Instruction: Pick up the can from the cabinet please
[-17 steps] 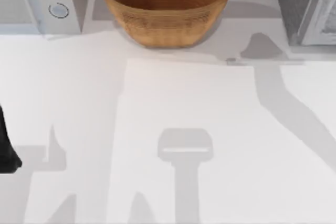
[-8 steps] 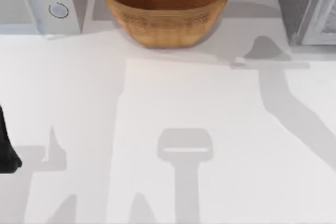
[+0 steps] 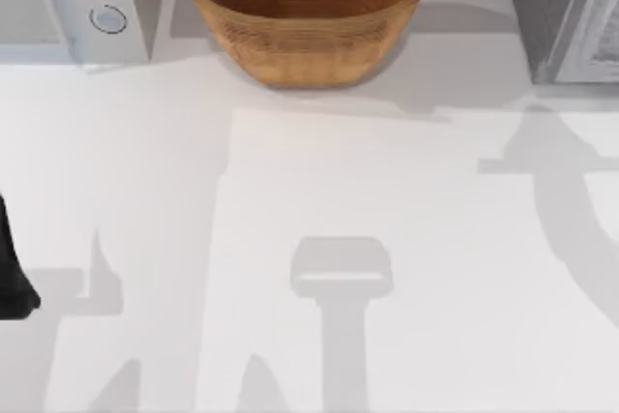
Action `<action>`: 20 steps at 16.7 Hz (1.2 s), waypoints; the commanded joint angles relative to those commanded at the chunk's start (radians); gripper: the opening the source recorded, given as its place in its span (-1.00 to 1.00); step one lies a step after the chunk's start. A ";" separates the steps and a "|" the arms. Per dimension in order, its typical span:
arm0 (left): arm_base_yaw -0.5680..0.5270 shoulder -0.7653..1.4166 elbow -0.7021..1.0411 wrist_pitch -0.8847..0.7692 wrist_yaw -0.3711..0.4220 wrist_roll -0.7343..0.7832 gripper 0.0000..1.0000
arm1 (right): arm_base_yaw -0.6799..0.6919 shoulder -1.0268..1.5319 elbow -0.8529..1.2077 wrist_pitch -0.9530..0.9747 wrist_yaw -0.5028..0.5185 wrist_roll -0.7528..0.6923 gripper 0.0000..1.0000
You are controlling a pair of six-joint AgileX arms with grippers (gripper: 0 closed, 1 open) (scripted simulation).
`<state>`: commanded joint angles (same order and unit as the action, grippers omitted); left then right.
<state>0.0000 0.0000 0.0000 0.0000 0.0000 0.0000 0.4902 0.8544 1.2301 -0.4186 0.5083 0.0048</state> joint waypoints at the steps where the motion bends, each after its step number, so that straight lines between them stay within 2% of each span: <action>1: 0.000 0.000 0.000 0.000 0.000 0.000 1.00 | -0.037 -0.064 -0.099 0.032 -0.037 0.000 -1.00; 8: 0.000 0.000 0.000 0.000 0.000 0.000 1.00 | -0.302 -0.527 -0.788 0.260 -0.308 -0.002 -1.00; 12: 0.000 0.000 0.000 0.000 0.000 0.000 1.00 | -0.423 -0.737 -1.083 0.362 -0.436 -0.003 -1.00; 16: 0.000 0.000 0.000 0.000 0.000 0.000 1.00 | -0.486 -0.848 -1.222 0.415 -0.504 -0.005 -1.00; 20: 0.000 0.000 0.000 0.000 0.000 0.000 1.00 | -0.490 -0.854 -1.230 0.419 -0.508 -0.005 -1.00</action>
<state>0.0000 0.0000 0.0000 0.0000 0.0000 0.0000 0.0000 -0.0001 0.0000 0.0000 0.0000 0.0000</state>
